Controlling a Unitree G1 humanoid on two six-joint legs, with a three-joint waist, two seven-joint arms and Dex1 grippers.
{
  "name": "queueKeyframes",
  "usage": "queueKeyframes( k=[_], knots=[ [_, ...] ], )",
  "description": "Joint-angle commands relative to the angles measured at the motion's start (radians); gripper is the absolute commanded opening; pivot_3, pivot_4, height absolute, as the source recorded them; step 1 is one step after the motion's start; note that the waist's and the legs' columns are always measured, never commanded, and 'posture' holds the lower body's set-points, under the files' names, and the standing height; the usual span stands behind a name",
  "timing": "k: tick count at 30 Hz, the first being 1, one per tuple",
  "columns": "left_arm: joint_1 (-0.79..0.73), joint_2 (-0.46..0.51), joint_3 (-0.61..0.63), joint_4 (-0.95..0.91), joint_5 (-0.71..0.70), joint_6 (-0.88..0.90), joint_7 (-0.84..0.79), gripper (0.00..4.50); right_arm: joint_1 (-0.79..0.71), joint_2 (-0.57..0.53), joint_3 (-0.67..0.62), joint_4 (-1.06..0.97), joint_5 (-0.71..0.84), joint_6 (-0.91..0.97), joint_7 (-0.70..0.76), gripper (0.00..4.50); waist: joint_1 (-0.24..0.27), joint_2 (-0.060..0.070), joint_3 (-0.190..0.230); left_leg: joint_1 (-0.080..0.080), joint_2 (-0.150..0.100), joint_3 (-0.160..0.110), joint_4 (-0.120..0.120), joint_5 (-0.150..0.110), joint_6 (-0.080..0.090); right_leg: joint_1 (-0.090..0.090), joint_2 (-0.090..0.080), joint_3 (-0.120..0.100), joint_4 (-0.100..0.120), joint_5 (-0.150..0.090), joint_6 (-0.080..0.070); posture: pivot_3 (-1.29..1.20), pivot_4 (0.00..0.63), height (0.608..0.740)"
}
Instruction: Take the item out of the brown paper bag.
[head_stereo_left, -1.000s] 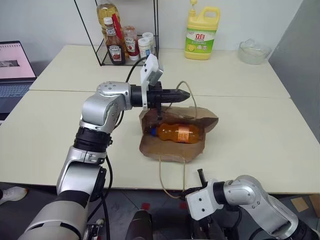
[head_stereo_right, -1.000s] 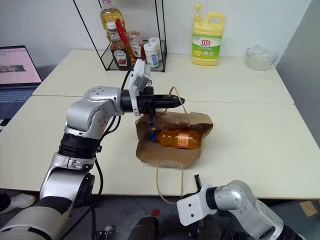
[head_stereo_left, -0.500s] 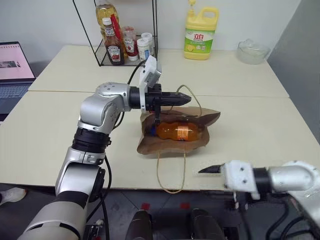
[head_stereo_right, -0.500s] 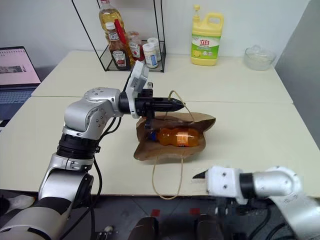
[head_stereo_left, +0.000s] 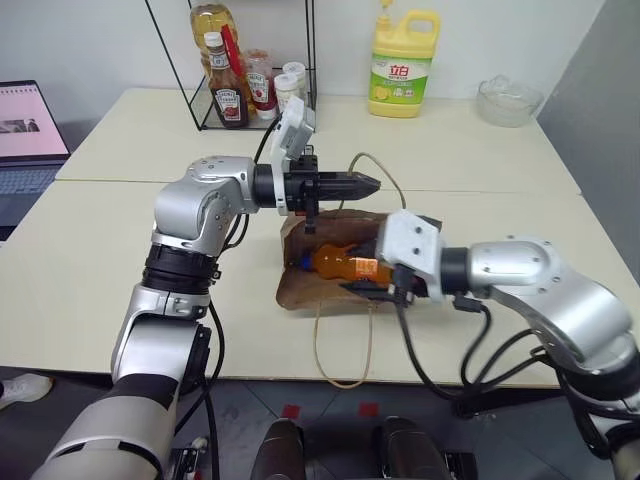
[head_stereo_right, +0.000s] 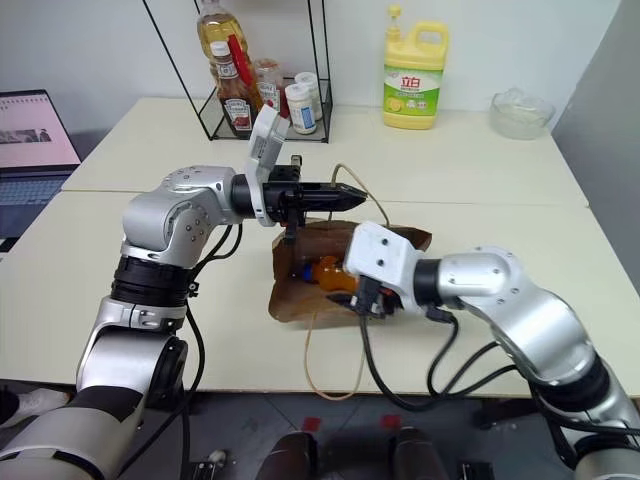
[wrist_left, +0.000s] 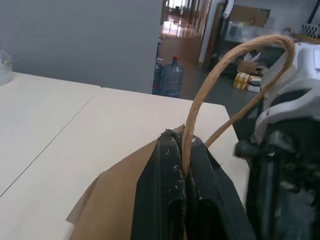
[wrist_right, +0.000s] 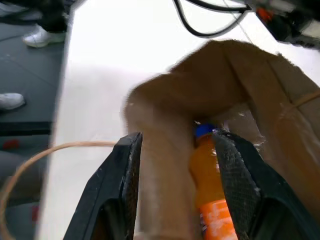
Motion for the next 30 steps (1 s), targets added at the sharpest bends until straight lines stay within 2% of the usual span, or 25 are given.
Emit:
queueKeyframes(
  k=[1, 2, 5, 10, 20, 30],
  knots=[
    [-0.036, 0.015, 0.035, -0.030, -0.041, 0.024, -0.019, 0.00, -0.045, 0.021, 0.049, 0.025, -0.054, -0.008, -0.046, 2.30, 0.000, 0.000, 0.000, 0.000, 0.000, 0.000, 0.000, 0.000, 0.000, 0.000, 0.000, 0.000, 0.000, 0.000, 0.000, 0.00, 0.150, 0.740],
    [-0.036, 0.016, 0.037, -0.033, -0.042, 0.030, -0.021, 0.00, -0.054, 0.030, 0.065, 0.037, -0.071, -0.008, -0.058, 2.30, 0.000, 0.000, 0.000, 0.000, 0.000, 0.000, 0.000, 0.000, 0.000, 0.000, 0.000, 0.000, 0.000, 0.000, 0.000, 0.00, 0.150, 0.740],
    [-0.034, 0.021, 0.034, -0.043, -0.043, 0.034, -0.030, 0.00, -0.086, 0.055, 0.163, 0.078, -0.156, 0.003, -0.109, 2.89, 0.000, 0.000, 0.000, 0.000, 0.000, 0.000, 0.000, 0.000, 0.000, 0.000, 0.000, 0.000, 0.000, 0.000, 0.000, 0.00, 0.150, 0.740],
    [-0.033, 0.021, 0.031, -0.052, -0.049, 0.033, -0.031, 0.00, -0.116, 0.051, 0.301, 0.121, -0.286, 0.013, -0.142, 4.48, 0.000, 0.000, 0.000, 0.000, 0.000, 0.000, 0.000, 0.000, 0.000, -0.001, 0.000, 0.000, 0.000, 0.000, 0.000, 0.00, 0.150, 0.740],
    [-0.024, -0.001, 0.028, -0.065, -0.049, 0.016, -0.028, 0.00, -0.197, 0.072, 0.464, 0.289, -0.480, -0.057, -0.105, 4.48, -0.001, 0.000, 0.000, 0.000, 0.000, 0.000, 0.000, 0.000, 0.000, -0.001, 0.000, 0.000, 0.000, 0.000, 0.000, 0.00, 0.150, 0.740],
    [-0.012, -0.016, 0.030, -0.072, -0.047, 0.004, -0.024, 0.00, -0.291, 0.094, 0.589, 0.449, -0.644, -0.142, 0.049, 4.48, -0.001, 0.000, 0.000, -0.001, 0.000, 0.000, 0.000, 0.000, 0.000, -0.002, 0.000, 0.000, 0.000, 0.000, 0.000, 0.00, 0.150, 0.740]
  ],
)
